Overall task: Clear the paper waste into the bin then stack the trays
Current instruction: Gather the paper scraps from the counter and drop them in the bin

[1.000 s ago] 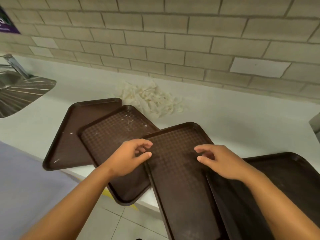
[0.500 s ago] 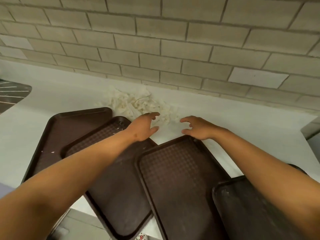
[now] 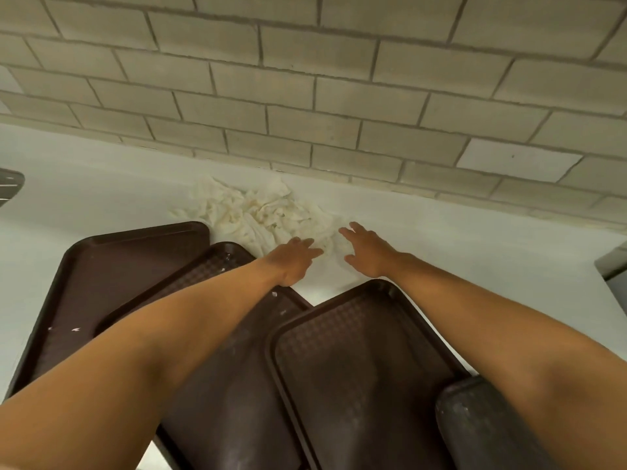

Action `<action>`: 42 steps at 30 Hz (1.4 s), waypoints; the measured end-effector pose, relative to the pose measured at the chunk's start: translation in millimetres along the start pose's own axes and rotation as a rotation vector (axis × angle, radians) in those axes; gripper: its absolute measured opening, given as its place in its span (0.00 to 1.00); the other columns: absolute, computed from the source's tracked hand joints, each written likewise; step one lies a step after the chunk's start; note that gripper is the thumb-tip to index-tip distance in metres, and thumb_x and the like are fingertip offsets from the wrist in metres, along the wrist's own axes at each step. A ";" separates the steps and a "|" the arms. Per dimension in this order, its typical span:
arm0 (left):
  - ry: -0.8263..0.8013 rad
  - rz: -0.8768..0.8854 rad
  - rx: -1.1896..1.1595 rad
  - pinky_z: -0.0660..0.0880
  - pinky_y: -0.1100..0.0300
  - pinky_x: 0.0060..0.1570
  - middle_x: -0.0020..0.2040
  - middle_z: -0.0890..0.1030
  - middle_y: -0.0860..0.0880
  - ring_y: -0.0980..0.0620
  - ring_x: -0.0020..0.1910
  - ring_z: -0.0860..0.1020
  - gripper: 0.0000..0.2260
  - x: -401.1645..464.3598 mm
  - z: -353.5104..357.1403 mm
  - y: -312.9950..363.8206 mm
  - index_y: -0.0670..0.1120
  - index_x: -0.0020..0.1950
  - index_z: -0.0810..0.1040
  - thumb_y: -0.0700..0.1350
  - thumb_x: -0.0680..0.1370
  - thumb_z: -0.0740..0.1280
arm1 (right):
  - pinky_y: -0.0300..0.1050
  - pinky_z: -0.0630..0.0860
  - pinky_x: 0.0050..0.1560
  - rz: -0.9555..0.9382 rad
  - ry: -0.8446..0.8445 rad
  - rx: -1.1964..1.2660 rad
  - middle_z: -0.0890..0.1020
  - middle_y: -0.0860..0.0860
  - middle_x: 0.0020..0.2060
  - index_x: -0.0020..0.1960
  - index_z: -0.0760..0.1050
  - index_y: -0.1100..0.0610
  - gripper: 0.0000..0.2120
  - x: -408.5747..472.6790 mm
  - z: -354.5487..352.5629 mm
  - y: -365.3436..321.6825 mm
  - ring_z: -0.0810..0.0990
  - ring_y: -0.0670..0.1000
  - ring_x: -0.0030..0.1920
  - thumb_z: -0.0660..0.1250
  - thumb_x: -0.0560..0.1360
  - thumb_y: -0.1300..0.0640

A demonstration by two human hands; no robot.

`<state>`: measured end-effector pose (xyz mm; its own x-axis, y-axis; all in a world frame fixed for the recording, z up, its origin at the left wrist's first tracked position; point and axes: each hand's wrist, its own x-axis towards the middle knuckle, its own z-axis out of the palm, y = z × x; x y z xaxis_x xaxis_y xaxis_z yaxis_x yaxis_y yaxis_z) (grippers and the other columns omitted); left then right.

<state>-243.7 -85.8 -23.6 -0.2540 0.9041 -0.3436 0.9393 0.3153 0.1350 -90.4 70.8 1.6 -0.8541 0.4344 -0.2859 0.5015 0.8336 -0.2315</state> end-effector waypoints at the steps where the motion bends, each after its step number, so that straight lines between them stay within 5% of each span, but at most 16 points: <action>1: -0.011 0.009 0.010 0.59 0.46 0.76 0.82 0.50 0.50 0.42 0.80 0.50 0.26 0.7 2.3 -3.5 0.56 0.81 0.54 0.39 0.84 0.53 | 0.56 0.63 0.75 -0.002 -0.011 -0.017 0.48 0.50 0.82 0.82 0.50 0.49 0.33 3.5 2.5 -0.7 0.58 0.61 0.78 0.63 0.82 0.53; 5: 0.067 0.004 -0.118 0.62 0.53 0.72 0.80 0.60 0.49 0.45 0.77 0.60 0.22 5.6 11.3 -17.8 0.55 0.77 0.67 0.39 0.84 0.57 | 0.56 0.66 0.73 0.006 -0.085 -0.081 0.56 0.52 0.80 0.81 0.58 0.47 0.28 14.5 8.8 -1.4 0.62 0.61 0.76 0.61 0.83 0.58; 10: 0.178 -0.037 -0.247 0.71 0.60 0.59 0.63 0.76 0.49 0.47 0.63 0.76 0.14 11.0 16.2 -31.9 0.50 0.66 0.80 0.40 0.82 0.64 | 0.49 0.74 0.64 -0.022 -0.038 -0.061 0.72 0.54 0.69 0.74 0.70 0.51 0.25 16.3 13.2 4.9 0.76 0.58 0.64 0.64 0.80 0.66; 18: 0.201 -0.020 -0.228 0.69 0.62 0.54 0.60 0.79 0.50 0.48 0.60 0.77 0.11 10.3 10.7 -32.1 0.50 0.61 0.81 0.40 0.81 0.64 | 0.46 0.71 0.63 -0.056 -0.033 -0.065 0.78 0.54 0.64 0.69 0.77 0.55 0.17 14.9 8.6 4.7 0.77 0.57 0.63 0.64 0.82 0.54; 24: 0.357 -0.012 -0.396 0.76 0.58 0.55 0.55 0.83 0.49 0.50 0.52 0.80 0.08 -1.3 -24.8 -44.4 0.46 0.58 0.83 0.43 0.81 0.66 | 0.48 0.77 0.55 -0.049 0.043 0.031 0.84 0.54 0.53 0.60 0.82 0.57 0.12 23.5 -1.5 -9.5 0.82 0.55 0.51 0.69 0.79 0.54; 29: 0.568 -0.035 -0.548 0.69 0.77 0.45 0.48 0.82 0.52 0.58 0.44 0.79 0.05 -15.6 -55.7 -66.9 0.44 0.53 0.84 0.41 0.78 0.71 | 0.49 0.79 0.54 -0.020 0.234 0.264 0.84 0.52 0.50 0.61 0.81 0.57 0.13 38.1 -21.4 -30.6 0.82 0.54 0.50 0.71 0.78 0.53; 32: 0.607 -0.076 -0.602 0.69 0.79 0.43 0.45 0.82 0.54 0.62 0.42 0.78 0.03 -22.3 -63.7 -80.2 0.46 0.50 0.84 0.41 0.77 0.72 | 0.48 0.77 0.58 -0.056 0.206 0.278 0.81 0.51 0.57 0.61 0.80 0.57 0.15 41.0 -16.0 -48.2 0.80 0.53 0.56 0.73 0.77 0.52; 37: 0.603 -0.122 -0.663 0.70 0.71 0.43 0.40 0.81 0.58 0.63 0.39 0.78 0.05 -31.4 -57.9 -92.4 0.53 0.44 0.82 0.42 0.77 0.73 | 0.43 0.73 0.56 -0.160 0.012 0.129 0.81 0.54 0.60 0.61 0.81 0.59 0.14 32.4 20.4 -62.0 0.80 0.55 0.59 0.72 0.77 0.55; 42: 0.591 -0.133 -0.693 0.74 0.67 0.45 0.40 0.83 0.55 0.59 0.40 0.80 0.06 -41.2 -55.1 -93.2 0.55 0.43 0.83 0.43 0.75 0.74 | 0.43 0.73 0.54 -0.130 0.063 0.136 0.82 0.53 0.57 0.60 0.83 0.57 0.11 17.0 31.6 -49.3 0.81 0.55 0.56 0.69 0.79 0.57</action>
<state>-333.4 -136.6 29.2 -0.6058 0.7881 0.1090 0.5940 0.3569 0.7210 -125.3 26.3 -21.3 -0.9179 0.3496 -0.1878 0.3963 0.8324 -0.3875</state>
